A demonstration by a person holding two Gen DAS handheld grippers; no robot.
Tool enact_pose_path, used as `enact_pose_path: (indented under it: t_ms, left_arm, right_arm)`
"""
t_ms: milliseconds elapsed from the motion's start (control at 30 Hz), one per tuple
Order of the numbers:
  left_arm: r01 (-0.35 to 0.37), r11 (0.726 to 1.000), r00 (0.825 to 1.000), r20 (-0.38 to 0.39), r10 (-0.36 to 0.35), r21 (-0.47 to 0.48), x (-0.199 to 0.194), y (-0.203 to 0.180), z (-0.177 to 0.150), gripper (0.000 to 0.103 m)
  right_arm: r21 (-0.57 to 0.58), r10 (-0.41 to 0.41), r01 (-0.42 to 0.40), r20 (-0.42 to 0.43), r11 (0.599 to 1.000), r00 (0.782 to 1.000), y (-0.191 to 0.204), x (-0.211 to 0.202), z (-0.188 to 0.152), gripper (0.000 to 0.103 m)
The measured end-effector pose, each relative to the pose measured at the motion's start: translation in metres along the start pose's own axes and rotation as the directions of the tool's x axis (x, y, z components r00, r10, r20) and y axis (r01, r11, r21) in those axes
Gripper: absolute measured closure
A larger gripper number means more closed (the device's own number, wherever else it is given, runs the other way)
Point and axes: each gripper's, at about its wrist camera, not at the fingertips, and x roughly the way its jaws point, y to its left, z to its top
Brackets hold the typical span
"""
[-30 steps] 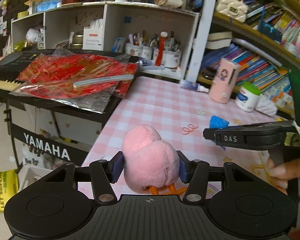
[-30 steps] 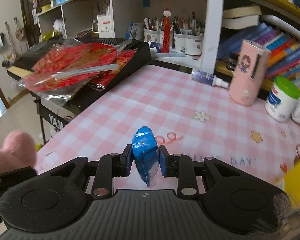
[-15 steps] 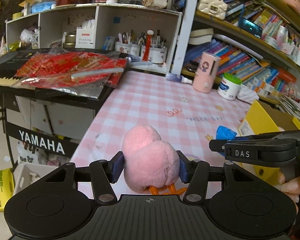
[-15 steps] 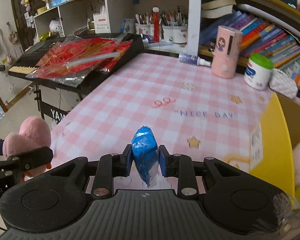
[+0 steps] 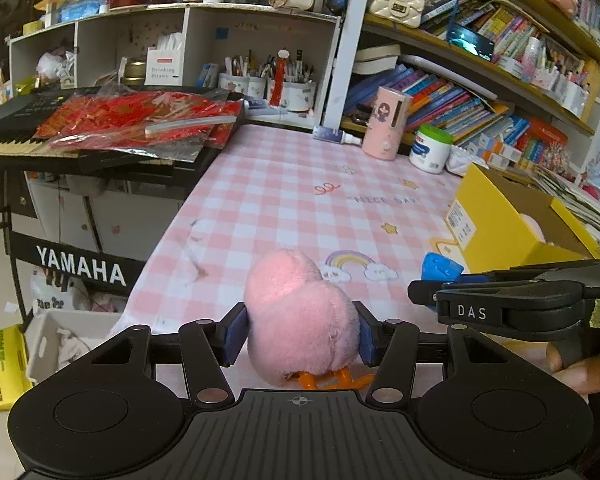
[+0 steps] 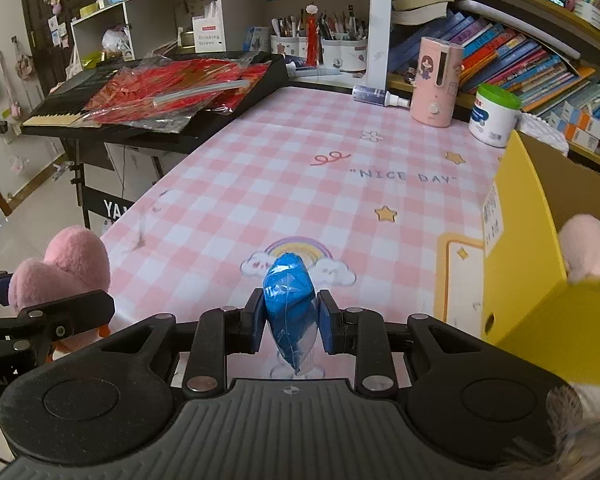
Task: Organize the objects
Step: 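Carry the pink chick with both tools over the yellow box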
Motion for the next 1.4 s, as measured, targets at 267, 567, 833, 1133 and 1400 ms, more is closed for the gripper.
enact_pose_path:
  t_ms: [267,567,833,1133,1400]
  left_arm:
    - [0.029,0.999,1.0,-0.012,-0.028,0.021,-0.022,-0.007,-0.019,0.05]
    - [0.106,0.989,0.994,-0.047,-0.102,0.102,-0.031,-0.031,-0.034,0.05]
    - [0.194,0.968,0.98,-0.068,-0.186,0.156,-0.028,-0.055,-0.037,0.05]
    - [0.29,0.931,0.956,-0.102,-0.273,0.222,-0.019,-0.089,-0.037,0.05]
    - [0.345,0.899,0.938,-0.124,-0.323,0.269,-0.01,-0.118,-0.035,0.05]
  right_arm:
    - [0.019,-0.015,0.015,0.008,1.0,1.0,0.007,-0.028,-0.031,0.078]
    - [0.118,-0.077,0.076,0.003,0.99,0.997,-0.009,-0.057,-0.066,0.078]
    - [0.184,-0.154,0.152,-0.002,0.971,0.988,-0.031,-0.08,-0.084,0.078]
    - [0.267,-0.241,0.238,-0.022,0.934,0.97,-0.06,-0.099,-0.104,0.078]
    - [0.327,-0.291,0.287,-0.038,0.901,0.956,-0.086,-0.11,-0.116,0.078]
